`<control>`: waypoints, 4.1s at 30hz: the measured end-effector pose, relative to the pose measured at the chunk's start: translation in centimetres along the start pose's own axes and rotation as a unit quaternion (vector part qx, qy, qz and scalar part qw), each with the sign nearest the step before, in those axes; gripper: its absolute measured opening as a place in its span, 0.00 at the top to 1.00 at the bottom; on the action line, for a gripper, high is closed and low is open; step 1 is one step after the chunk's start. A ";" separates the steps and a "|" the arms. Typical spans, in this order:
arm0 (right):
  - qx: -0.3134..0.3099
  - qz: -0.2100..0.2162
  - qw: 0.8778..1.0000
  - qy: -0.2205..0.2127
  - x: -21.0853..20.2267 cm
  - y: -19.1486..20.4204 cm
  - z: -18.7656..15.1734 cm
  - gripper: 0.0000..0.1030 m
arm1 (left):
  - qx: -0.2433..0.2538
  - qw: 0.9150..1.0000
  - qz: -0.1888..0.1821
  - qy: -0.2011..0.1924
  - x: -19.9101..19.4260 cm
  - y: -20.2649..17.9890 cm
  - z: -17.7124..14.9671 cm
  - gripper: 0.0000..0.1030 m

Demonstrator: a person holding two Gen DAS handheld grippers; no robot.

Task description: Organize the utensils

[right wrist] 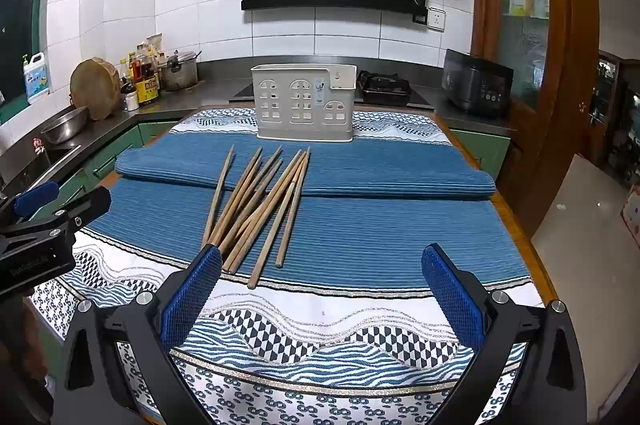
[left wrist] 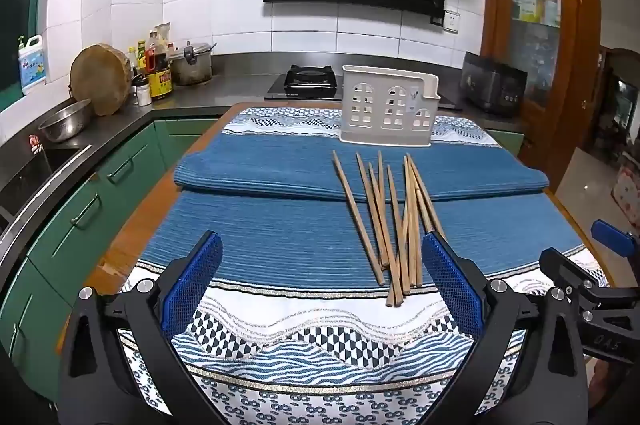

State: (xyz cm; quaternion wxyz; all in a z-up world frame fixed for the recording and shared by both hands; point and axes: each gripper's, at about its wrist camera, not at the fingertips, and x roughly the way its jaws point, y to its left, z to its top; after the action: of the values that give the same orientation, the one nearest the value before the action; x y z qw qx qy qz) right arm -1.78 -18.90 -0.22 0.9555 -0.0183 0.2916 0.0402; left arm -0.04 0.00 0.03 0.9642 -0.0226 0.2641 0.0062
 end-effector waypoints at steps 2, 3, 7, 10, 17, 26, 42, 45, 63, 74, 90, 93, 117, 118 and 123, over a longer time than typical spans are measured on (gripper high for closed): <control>0.000 0.000 1.000 0.000 0.1 0.1 0.0 0.06 | 0.000 1.000 -0.001 -0.002 -0.1 0.0 0.0 0.04; 0.001 0.000 1.000 -0.001 0.0 0.0 0.0 0.06 | 0.000 1.000 -0.001 -0.003 -0.2 0.0 0.0 0.04; 0.002 0.000 1.000 -0.002 -0.1 -0.1 0.1 0.06 | 0.002 1.000 -0.002 -0.006 -0.4 -0.1 0.0 0.04; 0.002 -0.002 1.000 -0.005 -0.2 -0.1 0.1 0.06 | 0.002 1.000 -0.003 -0.010 -0.5 -0.1 0.0 0.04; 0.005 -0.005 1.000 -0.012 -0.9 -0.8 0.5 0.06 | 0.005 1.000 -0.005 -0.009 -0.7 -0.2 0.6 0.04; 0.003 -0.005 1.000 -0.018 -1.3 -1.0 0.7 0.06 | 0.004 1.000 -0.004 -0.011 -0.6 -0.4 0.8 0.05; 0.000 -0.003 1.000 -0.013 -1.3 -1.0 0.8 0.06 | -0.024 0.999 -0.019 -0.025 -0.7 0.2 0.5 0.05; 0.000 -0.003 1.000 -0.011 -0.9 -0.7 1.0 0.06 | -0.027 0.999 -0.020 -0.025 -0.7 0.2 0.5 0.05; -0.007 0.013 0.999 0.050 3.8 0.7 -0.3 0.20 | -0.011 1.000 -0.007 0.014 2.4 1.7 -0.4 0.06; -0.007 0.022 0.995 0.092 7.6 1.8 -0.4 0.27 | -0.011 0.999 0.000 0.037 4.3 2.0 -1.0 0.06; 0.013 0.040 0.987 0.152 12.9 2.1 0.0 0.66 | -0.002 0.998 -0.033 0.058 8.0 1.8 -0.4 0.25; 0.015 0.042 0.986 0.163 13.8 2.3 0.1 0.71 | 0.001 0.997 -0.040 0.072 8.8 1.5 -0.6 0.34; 0.011 0.043 0.986 0.159 14.4 0.2 0.1 0.93 | 0.007 0.985 -0.038 0.167 15.3 -2.2 -1.3 0.55; 0.012 0.044 0.986 0.158 14.3 0.0 0.1 0.93 | 0.007 0.985 -0.040 0.170 15.5 -2.4 -1.3 0.55; 0.012 0.049 0.987 0.155 13.8 -0.6 0.0 0.93 | 0.016 0.983 -0.028 0.180 16.4 -3.3 -1.5 0.58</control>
State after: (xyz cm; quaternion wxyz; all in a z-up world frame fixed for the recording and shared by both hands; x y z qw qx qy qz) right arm 9.67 -18.58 -7.94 0.8960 0.0015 0.4368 0.0798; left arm 13.37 -3.35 -9.42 0.9011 -0.0154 0.4323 -0.0294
